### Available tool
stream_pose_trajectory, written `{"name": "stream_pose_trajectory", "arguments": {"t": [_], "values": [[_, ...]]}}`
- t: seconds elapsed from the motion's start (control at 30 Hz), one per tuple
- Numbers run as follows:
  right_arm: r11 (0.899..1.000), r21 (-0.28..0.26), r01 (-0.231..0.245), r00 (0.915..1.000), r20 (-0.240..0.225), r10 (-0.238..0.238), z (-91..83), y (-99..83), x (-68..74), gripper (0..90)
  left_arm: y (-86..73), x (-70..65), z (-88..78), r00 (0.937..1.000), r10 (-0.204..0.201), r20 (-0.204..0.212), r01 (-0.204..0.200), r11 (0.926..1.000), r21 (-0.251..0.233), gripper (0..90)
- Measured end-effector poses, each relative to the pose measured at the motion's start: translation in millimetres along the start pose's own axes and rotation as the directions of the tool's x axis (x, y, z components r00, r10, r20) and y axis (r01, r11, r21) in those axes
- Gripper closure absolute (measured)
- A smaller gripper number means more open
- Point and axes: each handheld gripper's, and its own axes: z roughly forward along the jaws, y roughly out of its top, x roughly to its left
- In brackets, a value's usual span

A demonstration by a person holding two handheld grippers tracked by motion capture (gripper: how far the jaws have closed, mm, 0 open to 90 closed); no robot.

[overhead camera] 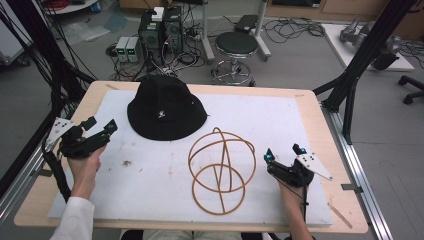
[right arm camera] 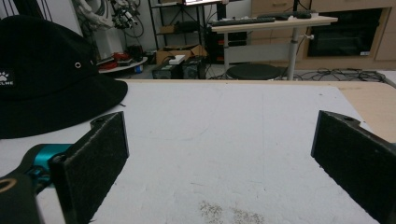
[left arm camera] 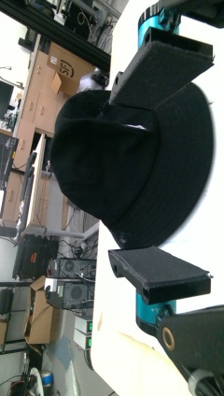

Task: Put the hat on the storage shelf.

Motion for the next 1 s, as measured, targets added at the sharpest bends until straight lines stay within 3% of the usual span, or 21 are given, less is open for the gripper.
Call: {"name": "stream_pose_trajectory", "arguments": {"t": [0.13,0.23,0.3,0.67,0.77,0.87,1.0], "values": [[1.000,-0.002,0.000,1.0000,-0.003,0.000,-0.5,0.1,0.8,3.1,5.2,-4.6,17.2,1.0000,0.004,-0.001,-0.004,0.9996,0.028,21.9],[1.000,-0.004,0.004,1.0000,-0.004,-0.004,1.0,-0.1,0.3,3.1,2.5,-10.8,39.2,0.9999,0.003,0.016,-0.004,0.9963,0.085,21.6],[1.000,-0.002,0.000,1.0000,-0.004,0.000,1.2,-0.2,0.7,3.1,2.3,-15.2,47.3,0.9996,0.010,0.027,-0.013,0.9956,0.092,21.6],[1.000,-0.001,0.005,1.0000,0.001,-0.005,1.3,-0.2,0.6,3.1,4.2,-25.5,73.6,0.9993,0.008,0.037,-0.013,0.9895,0.144,21.5],[1.000,0.002,0.009,1.0000,0.002,-0.009,1.9,-0.4,0.2,3.1,3.4,-27.3,80.6,0.9992,0.010,0.038,-0.016,0.9860,0.166,21.5],[1.000,0.004,0.007,1.0000,0.001,-0.007,1.9,-0.5,0.7,3.1,4.0,-29.0,90.7,0.9982,-0.020,0.056,0.009,0.9828,0.184,21.8],[1.000,0.005,0.009,1.0000,0.002,-0.009,1.5,-0.4,1.0,3.1,7.7,-31.6,107.9,0.9985,0.008,0.055,-0.021,0.9731,0.229,21.6]]}}
